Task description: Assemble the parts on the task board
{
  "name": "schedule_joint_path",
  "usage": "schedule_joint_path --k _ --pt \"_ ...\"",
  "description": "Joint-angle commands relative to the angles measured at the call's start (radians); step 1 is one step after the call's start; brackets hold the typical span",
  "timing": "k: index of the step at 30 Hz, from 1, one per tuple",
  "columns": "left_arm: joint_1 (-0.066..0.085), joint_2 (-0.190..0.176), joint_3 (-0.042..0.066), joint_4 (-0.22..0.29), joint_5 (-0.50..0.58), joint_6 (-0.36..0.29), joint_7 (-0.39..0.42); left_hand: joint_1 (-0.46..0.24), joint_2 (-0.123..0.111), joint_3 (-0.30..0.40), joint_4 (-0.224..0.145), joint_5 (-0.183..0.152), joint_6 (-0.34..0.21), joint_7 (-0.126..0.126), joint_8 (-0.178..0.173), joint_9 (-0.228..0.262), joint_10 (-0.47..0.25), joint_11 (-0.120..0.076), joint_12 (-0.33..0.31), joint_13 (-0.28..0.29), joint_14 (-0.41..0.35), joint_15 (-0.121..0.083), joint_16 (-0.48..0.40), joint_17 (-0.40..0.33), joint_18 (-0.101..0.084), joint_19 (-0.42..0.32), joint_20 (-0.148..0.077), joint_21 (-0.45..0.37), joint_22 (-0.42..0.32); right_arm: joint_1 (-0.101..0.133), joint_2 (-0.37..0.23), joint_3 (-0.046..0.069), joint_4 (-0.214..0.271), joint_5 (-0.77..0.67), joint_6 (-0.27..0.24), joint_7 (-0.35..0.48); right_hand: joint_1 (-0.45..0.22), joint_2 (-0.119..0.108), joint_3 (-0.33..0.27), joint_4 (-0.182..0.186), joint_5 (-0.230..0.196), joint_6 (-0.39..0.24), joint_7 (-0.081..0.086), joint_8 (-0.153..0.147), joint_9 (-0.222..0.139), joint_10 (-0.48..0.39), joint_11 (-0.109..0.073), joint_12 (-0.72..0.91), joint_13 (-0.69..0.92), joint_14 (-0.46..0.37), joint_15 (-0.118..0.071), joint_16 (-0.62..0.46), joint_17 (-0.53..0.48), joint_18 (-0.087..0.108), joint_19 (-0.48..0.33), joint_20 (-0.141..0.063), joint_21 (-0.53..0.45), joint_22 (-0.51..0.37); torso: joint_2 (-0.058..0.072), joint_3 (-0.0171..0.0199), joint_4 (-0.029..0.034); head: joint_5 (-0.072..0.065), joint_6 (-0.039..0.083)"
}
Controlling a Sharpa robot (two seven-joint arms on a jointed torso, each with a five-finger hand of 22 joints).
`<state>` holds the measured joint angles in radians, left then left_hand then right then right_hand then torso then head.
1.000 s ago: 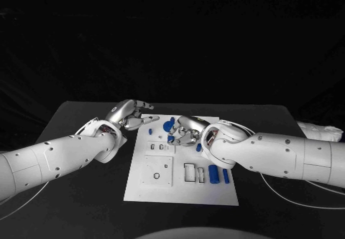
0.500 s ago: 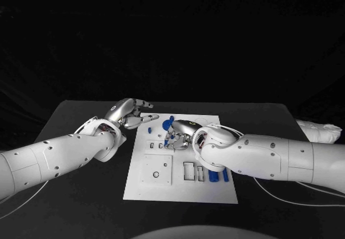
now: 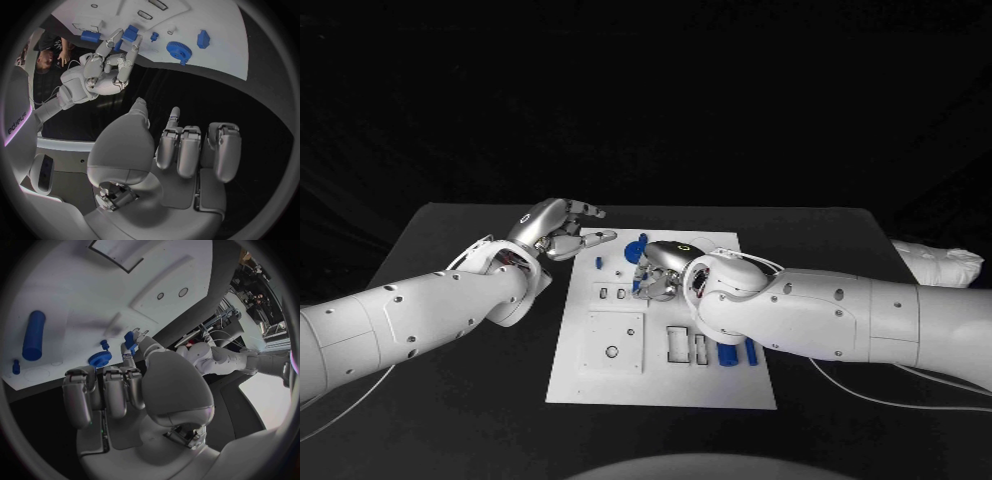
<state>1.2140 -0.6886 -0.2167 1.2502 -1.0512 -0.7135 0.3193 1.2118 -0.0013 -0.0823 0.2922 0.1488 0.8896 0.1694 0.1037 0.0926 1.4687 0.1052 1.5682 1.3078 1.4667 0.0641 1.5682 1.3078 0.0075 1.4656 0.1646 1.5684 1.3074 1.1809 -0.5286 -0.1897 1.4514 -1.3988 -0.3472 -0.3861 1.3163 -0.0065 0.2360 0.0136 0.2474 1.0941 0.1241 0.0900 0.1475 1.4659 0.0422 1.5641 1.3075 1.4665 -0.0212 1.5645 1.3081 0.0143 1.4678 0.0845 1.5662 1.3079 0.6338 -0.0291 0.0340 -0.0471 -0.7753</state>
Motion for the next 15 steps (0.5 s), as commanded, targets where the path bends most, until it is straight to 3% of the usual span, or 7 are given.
schedule_joint_path --k 1,15 --pt "0.000 0.002 0.001 0.001 -0.001 0.004 0.010 0.000 0.008 -0.006 -0.001 0.001 0.005 0.001 -0.004 -0.001 0.102 0.004 0.003 0.263 0.104 0.002 0.003 0.263 -0.007 0.105 0.009 0.002 0.263 -0.006 0.007 0.000 -0.008 -0.027 0.007 -0.006 0.005 -0.002 -0.001 -0.005 -0.003 0.015 -0.011 0.000 -0.001 0.105 0.009 0.007 0.263 0.104 0.004 0.006 0.263 -0.014 0.103 0.005 0.005 0.263 0.001 -0.0007 0.0002 -0.001 -0.001" --pt "0.001 -0.002 0.001 0.004 -0.001 0.003 0.008 0.000 0.008 -0.006 -0.001 0.001 0.005 0.001 -0.004 -0.001 0.102 0.004 0.003 0.263 0.104 0.002 0.003 0.263 -0.007 0.105 0.009 0.002 0.263 -0.022 0.012 0.000 -0.024 0.001 0.001 0.023 -0.003 -0.007 -0.004 -0.005 -0.017 0.005 -0.008 -0.013 -0.007 0.105 0.013 0.007 0.263 0.104 0.008 0.006 0.263 -0.014 0.103 0.010 0.005 0.263 0.000 -0.0014 -0.0002 0.002 -0.006"
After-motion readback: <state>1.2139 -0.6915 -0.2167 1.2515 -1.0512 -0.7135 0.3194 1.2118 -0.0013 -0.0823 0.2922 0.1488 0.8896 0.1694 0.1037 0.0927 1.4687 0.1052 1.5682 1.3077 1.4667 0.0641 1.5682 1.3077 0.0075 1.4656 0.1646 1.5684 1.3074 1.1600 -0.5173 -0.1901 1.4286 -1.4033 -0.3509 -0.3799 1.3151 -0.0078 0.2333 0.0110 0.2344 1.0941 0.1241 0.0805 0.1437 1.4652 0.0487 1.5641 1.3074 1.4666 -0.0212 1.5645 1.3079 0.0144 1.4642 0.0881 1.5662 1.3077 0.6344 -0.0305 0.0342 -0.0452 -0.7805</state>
